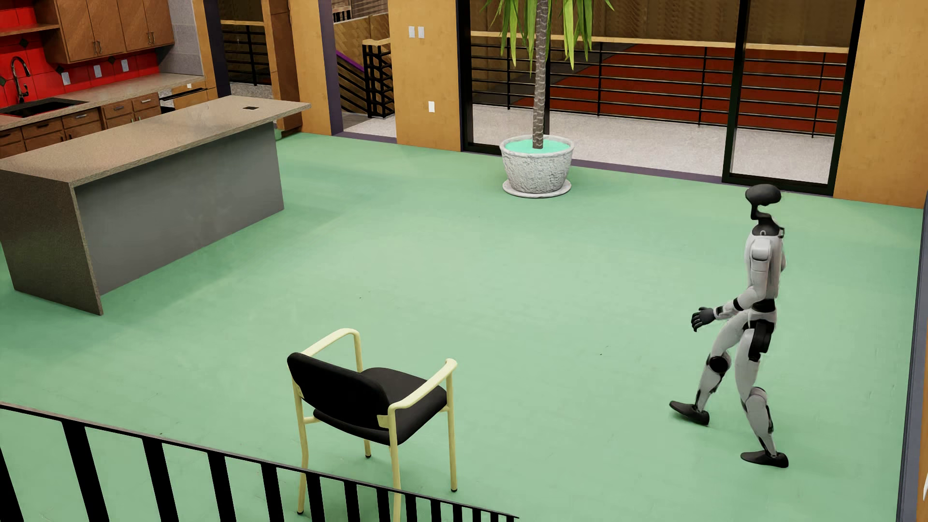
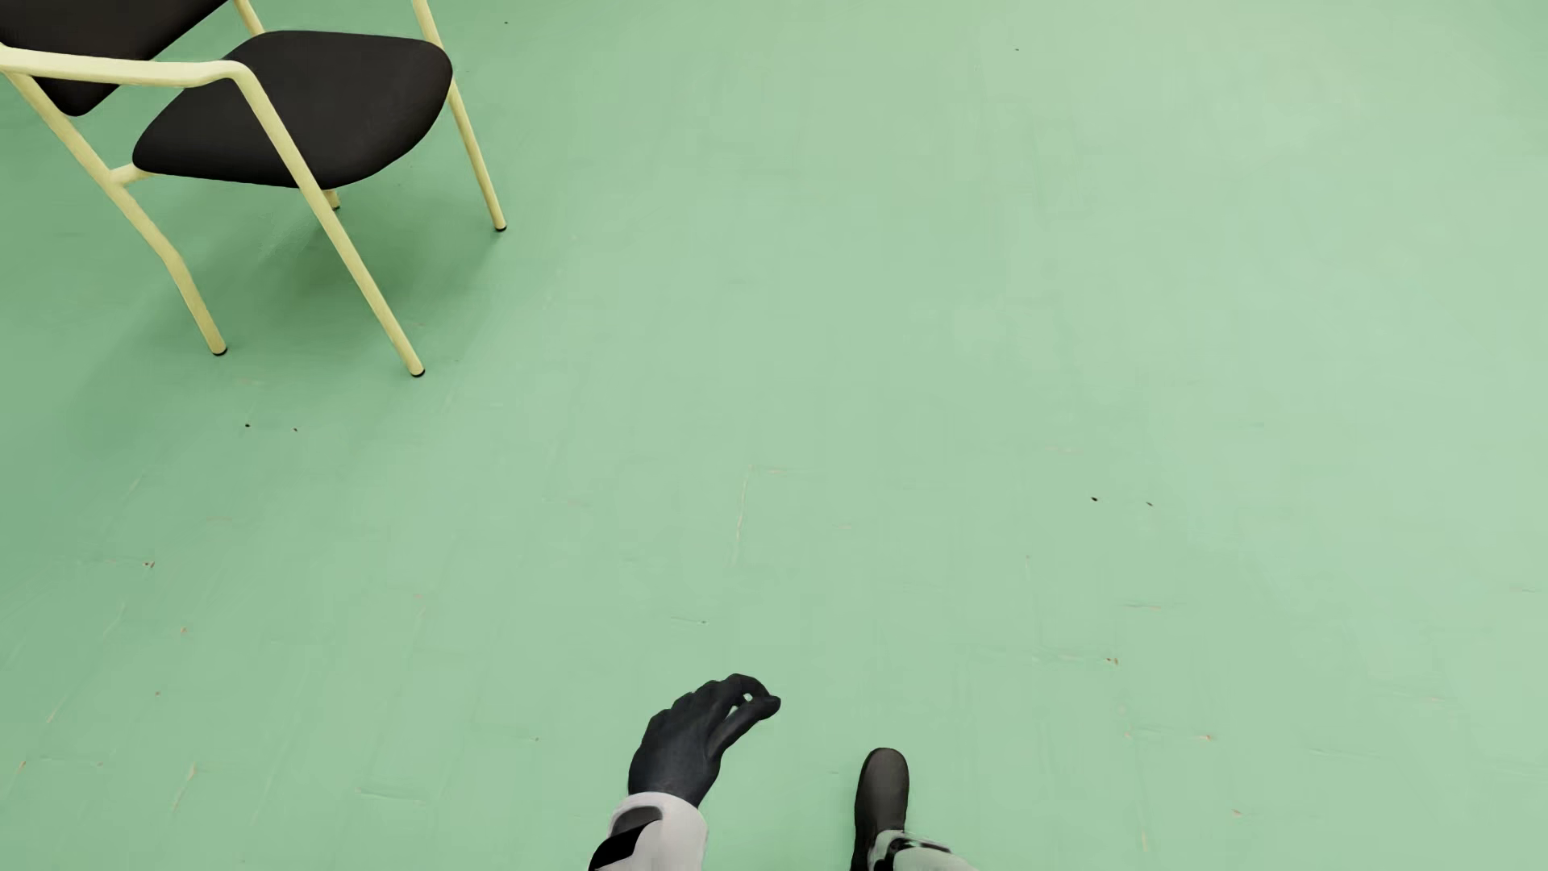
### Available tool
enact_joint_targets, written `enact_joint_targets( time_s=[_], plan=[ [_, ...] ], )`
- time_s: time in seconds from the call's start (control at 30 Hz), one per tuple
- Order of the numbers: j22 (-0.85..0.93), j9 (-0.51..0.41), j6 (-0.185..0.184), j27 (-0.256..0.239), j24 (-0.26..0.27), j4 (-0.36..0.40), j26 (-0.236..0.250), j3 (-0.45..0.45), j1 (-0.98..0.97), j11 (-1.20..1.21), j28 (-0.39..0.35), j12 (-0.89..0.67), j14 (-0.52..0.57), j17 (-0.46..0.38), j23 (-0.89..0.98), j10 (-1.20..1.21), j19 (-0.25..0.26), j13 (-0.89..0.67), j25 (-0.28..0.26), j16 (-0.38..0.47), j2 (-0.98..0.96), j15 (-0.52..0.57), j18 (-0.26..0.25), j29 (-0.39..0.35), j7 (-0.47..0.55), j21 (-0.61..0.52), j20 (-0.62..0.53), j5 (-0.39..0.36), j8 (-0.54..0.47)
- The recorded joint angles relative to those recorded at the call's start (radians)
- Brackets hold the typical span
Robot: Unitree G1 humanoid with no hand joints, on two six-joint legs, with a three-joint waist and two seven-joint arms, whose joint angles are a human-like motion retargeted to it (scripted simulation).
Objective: Go to the counter
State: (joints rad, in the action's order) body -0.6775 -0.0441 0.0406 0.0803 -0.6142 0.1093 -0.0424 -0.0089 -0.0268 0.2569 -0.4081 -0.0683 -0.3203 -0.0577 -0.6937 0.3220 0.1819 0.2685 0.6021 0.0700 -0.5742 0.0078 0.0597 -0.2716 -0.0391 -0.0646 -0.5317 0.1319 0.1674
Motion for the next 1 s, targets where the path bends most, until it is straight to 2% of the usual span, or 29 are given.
enact_joint_targets(
  time_s=[0.03,0.1,0.13,0.23,0.3,0.37,0.43,0.47,0.5,0.53,0.57,0.63,0.67,0.7,0.77,0.8,0.83,0.87,0.93,0.97,1.0],
  plan=[
    [0.016,-0.002,-0.004,0.014,-0.009,-0.003,-0.021,0.001,0.013,-0.018,-0.005,-0.013,-0.012,-0.009,-0.003,-0.003,0.003,-0.008,-0.005,0.000,-0.009,-0.009,-0.003,0.025,-0.001,-0.006,-0.002,-0.007,0.001],
    [0.029,-0.005,-0.010,0.023,-0.012,-0.009,-0.054,-0.002,0.047,0.017,-0.020,-0.030,-0.035,-0.036,0.000,-0.001,-0.023,-0.026,0.025,-0.002,-0.017,-0.041,-0.014,0.054,-0.005,-0.027,-0.004,-0.020,-0.011],
    [0.021,-0.007,-0.014,0.023,-0.017,-0.015,-0.068,-0.006,0.063,0.059,-0.019,-0.039,-0.041,-0.045,0.008,0.006,-0.047,-0.031,0.041,0.002,-0.020,-0.046,-0.022,0.055,-0.003,-0.031,-0.012,-0.029,-0.026],
    [-0.066,-0.010,-0.033,0.039,-0.071,-0.058,-0.112,-0.015,0.098,0.128,0.022,-0.056,0.010,-0.035,0.007,0.085,-0.157,-0.039,0.066,0.035,0.008,0.057,-0.065,0.027,0.007,-0.012,-0.054,-0.074,-0.027],
    [-0.149,-0.014,-0.055,0.073,-0.069,-0.105,-0.156,-0.021,0.092,0.178,0.114,-0.022,0.150,-0.023,-0.040,0.204,-0.183,-0.062,0.096,0.054,0.046,-0.004,-0.129,0.050,0.013,-0.014,-0.030,-0.119,-0.014],
    [-0.207,-0.021,-0.080,0.109,-0.049,-0.161,-0.190,-0.031,-0.006,0.195,0.185,0.026,0.359,-0.013,-0.080,0.464,-0.200,-0.107,0.137,0.077,0.104,-0.069,-0.203,0.112,0.031,-0.023,0.021,-0.164,0.008],
    [-0.221,-0.030,-0.108,0.063,-0.074,-0.217,-0.175,-0.041,-0.164,0.201,0.185,0.068,0.559,-0.014,-0.112,0.763,-0.214,-0.124,0.171,0.127,0.173,-0.130,-0.284,0.114,0.062,-0.019,0.023,-0.203,0.040],
    [-0.210,-0.034,-0.121,0.036,-0.086,-0.223,-0.155,-0.041,-0.239,0.199,0.177,0.089,0.564,-0.014,-0.118,0.867,-0.220,-0.137,0.180,0.156,0.213,-0.158,-0.253,0.096,0.083,-0.010,0.021,-0.221,0.050],
    [-0.184,-0.037,-0.131,0.017,-0.087,-0.214,-0.139,-0.038,-0.304,0.194,0.168,0.116,0.503,-0.014,-0.116,0.929,-0.225,-0.149,0.185,0.178,0.256,-0.184,-0.241,0.075,0.101,0.000,0.034,-0.237,0.053],
    [-0.149,-0.040,-0.138,0.004,-0.077,-0.199,-0.127,-0.033,-0.364,0.192,0.156,0.149,0.467,-0.012,-0.109,0.953,-0.229,-0.158,0.189,0.195,0.298,-0.211,-0.244,0.060,0.117,0.010,0.066,-0.250,0.053],
    [-0.116,-0.041,-0.143,-0.004,-0.059,-0.184,-0.126,-0.024,-0.421,0.194,0.139,0.185,0.430,-0.007,-0.100,0.939,-0.233,-0.169,0.191,0.195,0.338,-0.238,-0.207,0.051,0.128,0.020,0.109,-0.261,0.050],
    [-0.055,-0.038,-0.145,-0.022,-0.027,-0.166,-0.126,-0.003,-0.515,0.187,0.125,0.244,0.285,-0.008,-0.048,0.796,-0.238,-0.172,0.182,0.178,0.416,-0.283,-0.176,0.052,0.129,0.011,0.209,-0.273,0.038],
    [-0.033,-0.036,-0.144,-0.035,-0.025,-0.167,-0.128,0.009,-0.548,0.174,0.119,0.267,0.242,-0.016,-0.023,0.668,-0.239,-0.177,0.181,0.166,0.455,-0.297,-0.143,0.053,0.116,-0.005,0.258,-0.277,0.031],
    [-0.017,-0.032,-0.142,-0.052,-0.029,-0.171,-0.131,0.022,-0.569,0.153,0.112,0.286,0.227,-0.025,-0.004,0.512,-0.238,-0.185,0.190,0.156,0.494,-0.305,-0.133,0.047,0.096,-0.021,0.304,-0.282,0.023],
    [-0.009,-0.020,-0.138,-0.064,-0.057,-0.181,-0.132,0.047,-0.577,0.088,0.099,0.310,0.270,-0.042,0.017,0.152,-0.232,-0.197,0.215,0.132,0.576,-0.307,-0.101,0.023,0.033,-0.058,0.358,-0.291,0.005],
    [-0.016,-0.012,-0.135,-0.057,-0.082,-0.175,-0.127,0.058,-0.568,0.051,0.099,0.316,0.297,-0.051,0.017,-0.017,-0.229,-0.206,0.222,0.122,0.618,-0.302,-0.102,0.014,0.008,-0.081,0.365,-0.294,-0.007],
    [-0.025,-0.004,-0.131,-0.048,-0.109,-0.166,-0.117,0.068,-0.567,0.032,0.106,0.323,0.296,-0.055,0.008,-0.131,-0.226,-0.213,0.225,0.121,0.656,-0.300,-0.139,0.008,0.012,-0.102,0.368,-0.300,-0.020],
    [-0.038,0.004,-0.127,-0.036,-0.134,-0.153,-0.106,0.079,-0.568,0.025,0.118,0.330,0.297,-0.056,-0.008,-0.162,-0.221,-0.216,0.223,0.123,0.691,-0.300,-0.140,0.007,0.032,-0.115,0.369,-0.304,-0.036],
    [-0.073,0.019,-0.112,-0.002,-0.182,-0.115,-0.083,0.099,-0.577,0.031,0.138,0.342,0.415,-0.061,-0.058,-0.061,-0.204,-0.212,0.214,0.118,0.765,-0.281,-0.058,0.038,0.070,-0.122,0.367,-0.287,-0.071],
    [-0.097,0.025,-0.099,0.023,-0.204,-0.101,-0.079,0.106,-0.571,0.061,0.146,0.343,0.467,-0.062,-0.086,-0.002,-0.197,-0.199,0.209,0.112,0.790,-0.236,-0.047,0.057,0.065,-0.112,0.372,-0.269,-0.081],
    [-0.125,0.028,-0.082,0.054,-0.217,-0.085,-0.084,0.111,-0.558,0.110,0.155,0.337,0.469,-0.062,-0.109,0.053,-0.175,-0.177,0.204,0.100,0.800,-0.170,-0.042,0.068,0.049,-0.091,0.384,-0.244,-0.083]
  ],
)
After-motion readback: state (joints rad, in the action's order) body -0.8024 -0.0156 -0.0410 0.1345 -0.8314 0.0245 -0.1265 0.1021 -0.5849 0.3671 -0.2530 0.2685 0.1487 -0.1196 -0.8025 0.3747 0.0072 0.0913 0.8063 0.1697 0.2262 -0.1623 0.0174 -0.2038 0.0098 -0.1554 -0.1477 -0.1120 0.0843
